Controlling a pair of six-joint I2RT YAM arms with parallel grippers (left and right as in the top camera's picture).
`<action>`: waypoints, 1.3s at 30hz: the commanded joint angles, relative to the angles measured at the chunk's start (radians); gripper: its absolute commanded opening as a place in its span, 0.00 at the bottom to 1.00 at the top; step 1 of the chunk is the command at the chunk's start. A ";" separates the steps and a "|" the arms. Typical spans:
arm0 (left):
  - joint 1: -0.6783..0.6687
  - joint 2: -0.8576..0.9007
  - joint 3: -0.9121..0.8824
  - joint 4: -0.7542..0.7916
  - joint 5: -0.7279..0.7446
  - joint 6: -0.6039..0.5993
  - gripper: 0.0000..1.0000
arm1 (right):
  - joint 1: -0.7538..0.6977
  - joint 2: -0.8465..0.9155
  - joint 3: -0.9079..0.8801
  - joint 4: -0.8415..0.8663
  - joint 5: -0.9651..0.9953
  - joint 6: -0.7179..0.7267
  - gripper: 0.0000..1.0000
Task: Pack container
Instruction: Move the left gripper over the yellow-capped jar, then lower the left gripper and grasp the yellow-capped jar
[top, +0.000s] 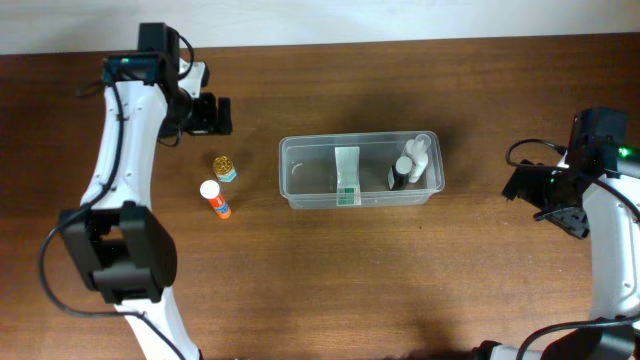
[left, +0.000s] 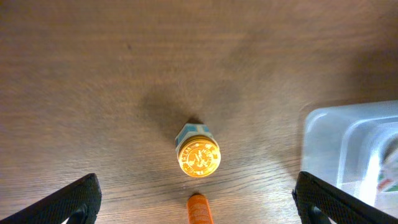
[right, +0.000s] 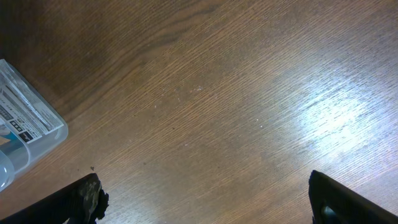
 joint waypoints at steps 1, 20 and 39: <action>-0.008 0.058 0.017 -0.018 -0.018 -0.017 0.99 | -0.004 -0.002 0.002 0.003 0.002 0.013 0.98; -0.023 0.212 0.010 -0.132 -0.111 -0.128 0.99 | -0.004 -0.002 0.002 0.003 0.002 0.012 0.98; -0.024 0.239 0.008 -0.095 -0.098 -0.151 0.99 | -0.004 -0.002 0.002 0.003 0.002 0.013 0.98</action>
